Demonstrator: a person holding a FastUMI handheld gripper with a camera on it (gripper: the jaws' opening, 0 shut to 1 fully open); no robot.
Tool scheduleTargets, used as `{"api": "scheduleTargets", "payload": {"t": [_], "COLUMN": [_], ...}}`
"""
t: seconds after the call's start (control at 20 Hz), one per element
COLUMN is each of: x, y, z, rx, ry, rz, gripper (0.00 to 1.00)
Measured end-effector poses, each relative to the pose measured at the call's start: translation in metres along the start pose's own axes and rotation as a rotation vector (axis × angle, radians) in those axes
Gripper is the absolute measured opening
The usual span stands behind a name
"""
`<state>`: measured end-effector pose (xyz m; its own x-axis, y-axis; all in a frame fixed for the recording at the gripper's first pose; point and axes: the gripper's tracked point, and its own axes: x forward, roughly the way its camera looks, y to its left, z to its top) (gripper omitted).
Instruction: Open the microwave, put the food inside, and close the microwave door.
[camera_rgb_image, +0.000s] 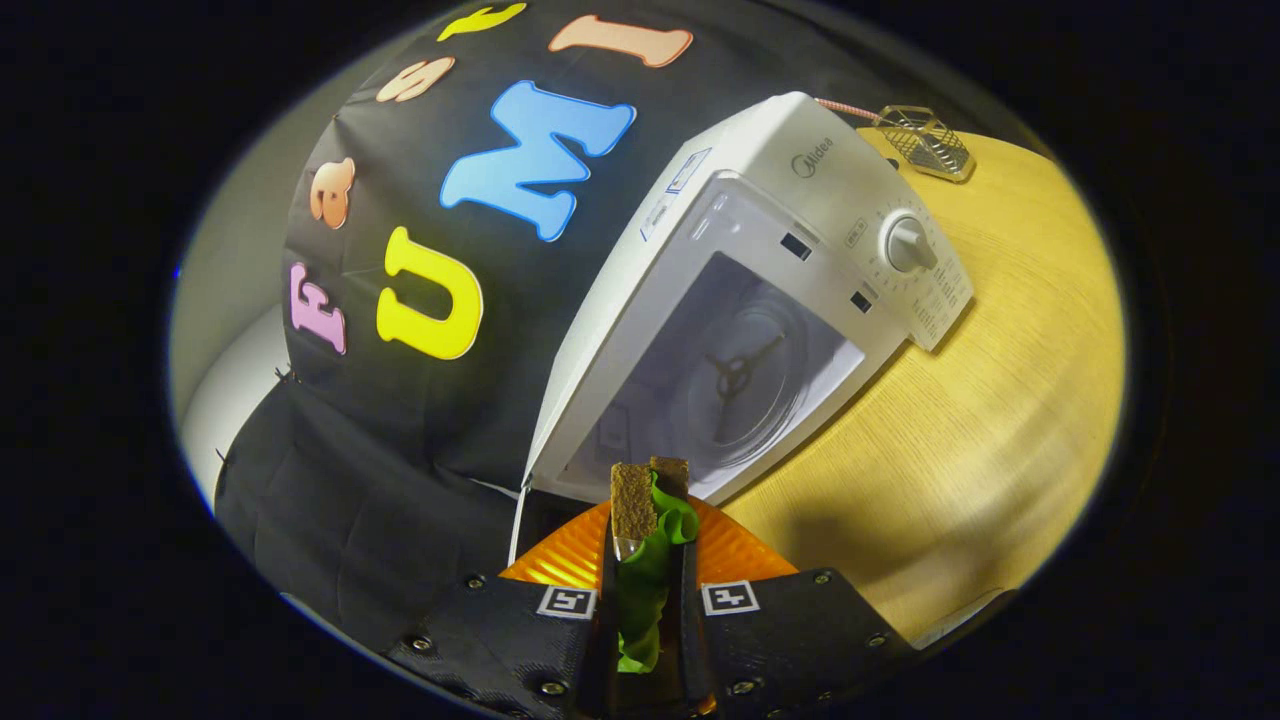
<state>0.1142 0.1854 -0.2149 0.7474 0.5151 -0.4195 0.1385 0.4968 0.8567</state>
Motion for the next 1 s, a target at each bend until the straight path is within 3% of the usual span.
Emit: {"api": "scheduleTargets", "payload": {"t": [1.0], "x": [0.117], "y": [-0.039], "z": [0.033], "rx": [0.16], "ry": [-0.299], "rz": [-0.034], "gripper": [0.24]}}
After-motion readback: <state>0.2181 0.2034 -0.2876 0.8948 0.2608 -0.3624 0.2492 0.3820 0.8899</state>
